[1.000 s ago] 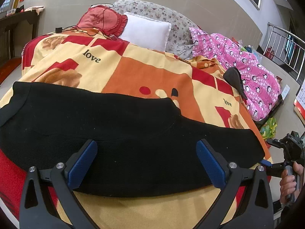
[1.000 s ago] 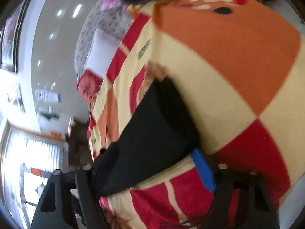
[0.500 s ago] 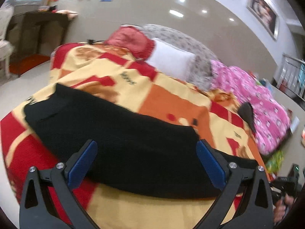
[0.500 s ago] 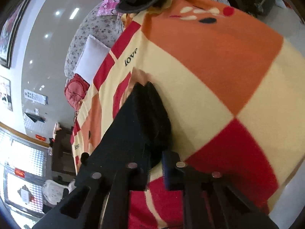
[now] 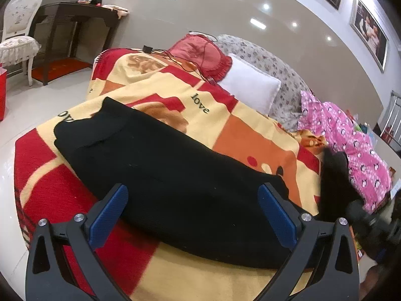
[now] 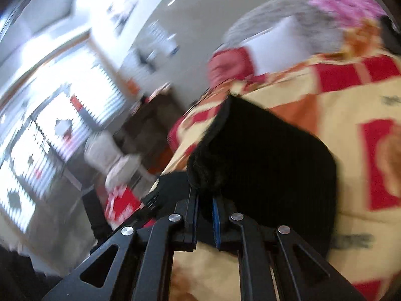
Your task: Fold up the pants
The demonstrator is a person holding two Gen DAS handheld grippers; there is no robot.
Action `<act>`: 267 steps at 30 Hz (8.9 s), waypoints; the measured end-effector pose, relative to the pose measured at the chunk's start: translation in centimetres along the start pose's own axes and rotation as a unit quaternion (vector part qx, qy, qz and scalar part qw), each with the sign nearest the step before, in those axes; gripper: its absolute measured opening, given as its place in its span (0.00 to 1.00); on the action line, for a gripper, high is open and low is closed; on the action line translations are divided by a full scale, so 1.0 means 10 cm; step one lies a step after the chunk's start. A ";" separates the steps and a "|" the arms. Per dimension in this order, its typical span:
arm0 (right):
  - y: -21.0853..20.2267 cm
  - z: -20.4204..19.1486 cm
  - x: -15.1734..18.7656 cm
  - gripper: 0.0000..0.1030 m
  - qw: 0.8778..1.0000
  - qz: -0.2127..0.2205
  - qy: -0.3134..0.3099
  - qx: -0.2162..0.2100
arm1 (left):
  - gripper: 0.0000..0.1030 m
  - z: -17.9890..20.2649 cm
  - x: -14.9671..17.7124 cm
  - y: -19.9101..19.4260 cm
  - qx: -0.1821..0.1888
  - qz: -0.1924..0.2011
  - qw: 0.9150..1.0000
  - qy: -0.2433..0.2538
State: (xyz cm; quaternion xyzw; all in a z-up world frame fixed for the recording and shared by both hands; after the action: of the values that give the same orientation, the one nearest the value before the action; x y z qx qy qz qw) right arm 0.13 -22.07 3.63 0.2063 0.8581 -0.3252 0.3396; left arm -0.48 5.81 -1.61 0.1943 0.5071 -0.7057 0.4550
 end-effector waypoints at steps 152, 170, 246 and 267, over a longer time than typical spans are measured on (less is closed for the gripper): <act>-0.53 0.98 0.30 0.29 0.955 0.019 0.056 0.292 | 0.10 1.74 0.46 0.15 0.282 -0.134 0.929 0.196; -0.58 0.94 0.30 0.29 0.952 0.032 0.051 0.300 | 0.46 0.76 0.05 -0.39 0.292 -0.102 0.944 0.114; 0.10 0.23 0.35 0.34 0.960 -0.086 -0.169 0.205 | 0.81 1.19 0.26 0.25 0.183 -0.109 0.956 0.202; -0.04 0.05 0.53 0.51 0.939 -0.035 -0.148 0.309 | 0.95 0.89 0.39 0.24 0.055 -0.137 0.972 0.184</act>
State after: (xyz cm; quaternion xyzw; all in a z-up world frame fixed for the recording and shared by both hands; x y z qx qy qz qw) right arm -3.50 -21.95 -0.26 0.2207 0.6622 -0.6128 0.3706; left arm 1.25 -4.08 -2.14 0.2740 0.5646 -0.7402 0.2413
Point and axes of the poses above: each gripper's, at about its wrist camera, not at the fingertips, and y roughly the way its jaws point, z to its right, x to its underside, the point moved 1 cm from there along y, roughly the way its jaws point, and after that the axes turned 2 degrees about -x, right-handed, at the moved point
